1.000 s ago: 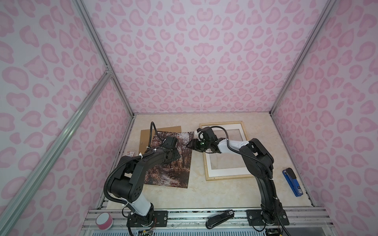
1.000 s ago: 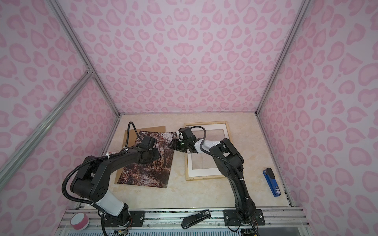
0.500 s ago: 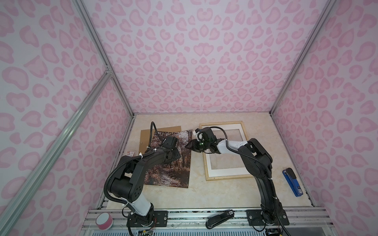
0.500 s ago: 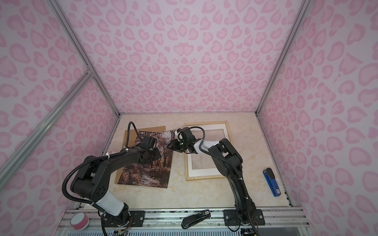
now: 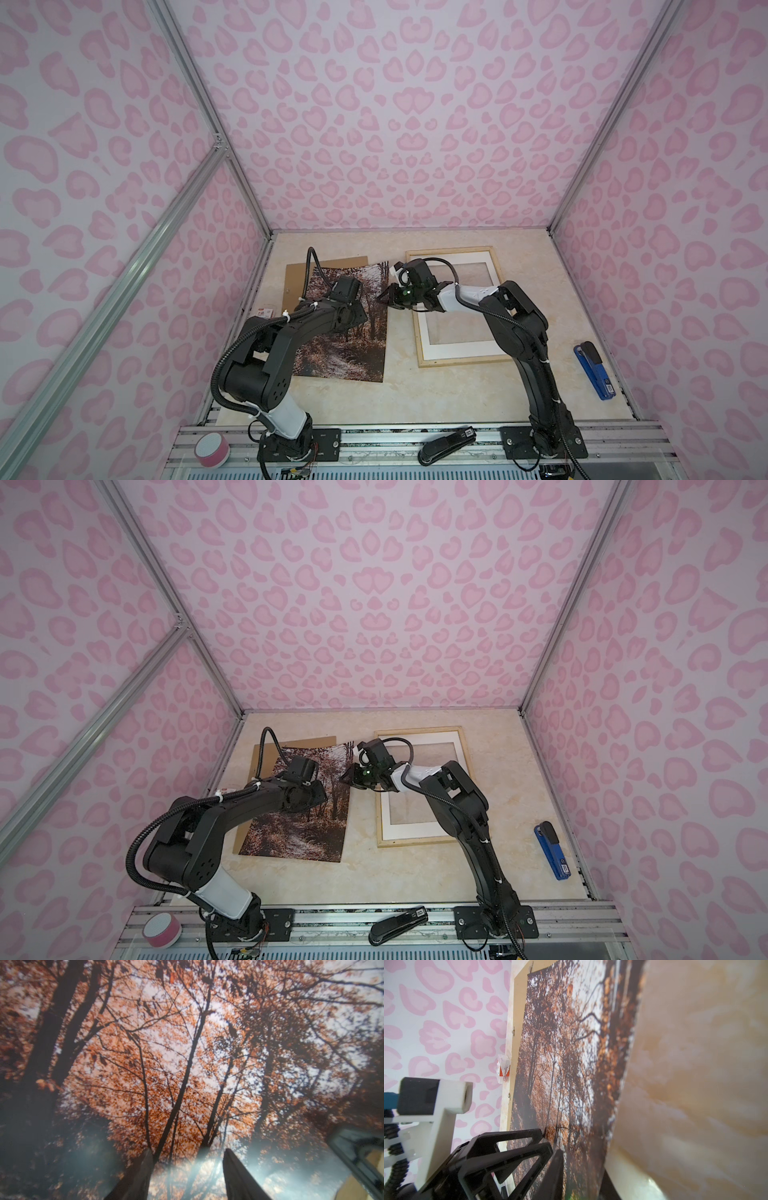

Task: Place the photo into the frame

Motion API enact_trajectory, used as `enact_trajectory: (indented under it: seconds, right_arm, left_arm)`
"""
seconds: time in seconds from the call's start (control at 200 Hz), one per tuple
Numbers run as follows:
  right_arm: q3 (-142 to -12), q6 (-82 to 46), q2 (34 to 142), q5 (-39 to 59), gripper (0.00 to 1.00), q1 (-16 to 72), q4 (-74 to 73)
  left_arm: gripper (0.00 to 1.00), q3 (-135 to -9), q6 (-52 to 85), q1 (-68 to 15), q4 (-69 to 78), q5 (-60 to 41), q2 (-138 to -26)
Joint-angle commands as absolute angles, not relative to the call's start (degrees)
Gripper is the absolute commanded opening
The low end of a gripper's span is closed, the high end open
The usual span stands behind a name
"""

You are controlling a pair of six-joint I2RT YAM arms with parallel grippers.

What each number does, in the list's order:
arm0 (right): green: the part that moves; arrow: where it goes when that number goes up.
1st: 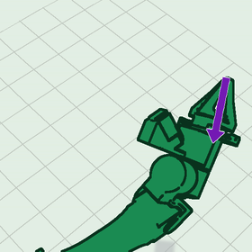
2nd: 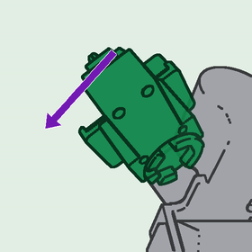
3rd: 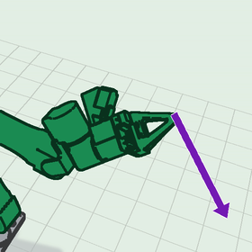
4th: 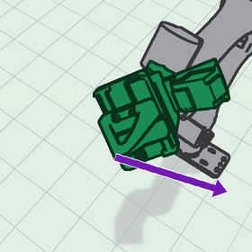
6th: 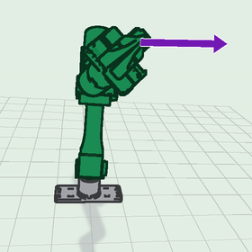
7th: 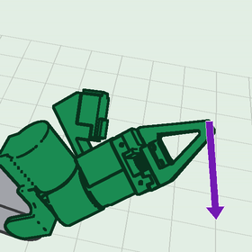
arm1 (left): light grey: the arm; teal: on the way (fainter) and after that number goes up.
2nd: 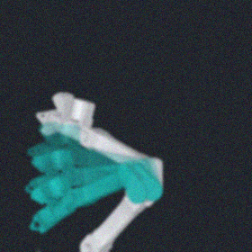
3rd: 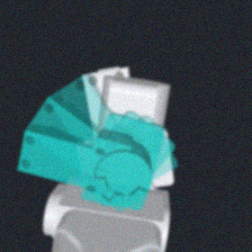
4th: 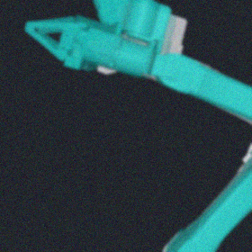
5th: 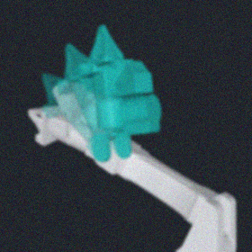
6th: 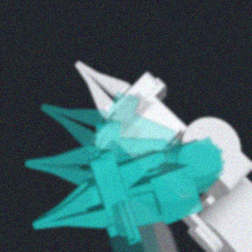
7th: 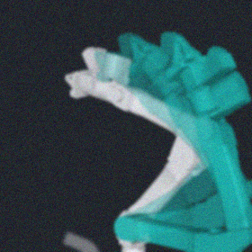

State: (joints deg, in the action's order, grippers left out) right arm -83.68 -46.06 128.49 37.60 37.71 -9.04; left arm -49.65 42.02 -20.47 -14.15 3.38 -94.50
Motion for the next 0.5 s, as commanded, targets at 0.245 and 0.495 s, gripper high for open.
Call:
enact_trajectory:
  seconds: [0.245,0.495]
  right_arm:
    - [-83.85,-46.41,129.50,38.50,0.11,37.70,-9.23]
    - [-83.94,-46.41,129.63,38.58,0.06,37.67,-9.14]
  left_arm:
    - [0.57,-49.31,41.92,-20.51,-16.44,2.28,-94.36]
    - [0.57,-49.39,41.79,-20.56,-16.44,2.24,-94.42]
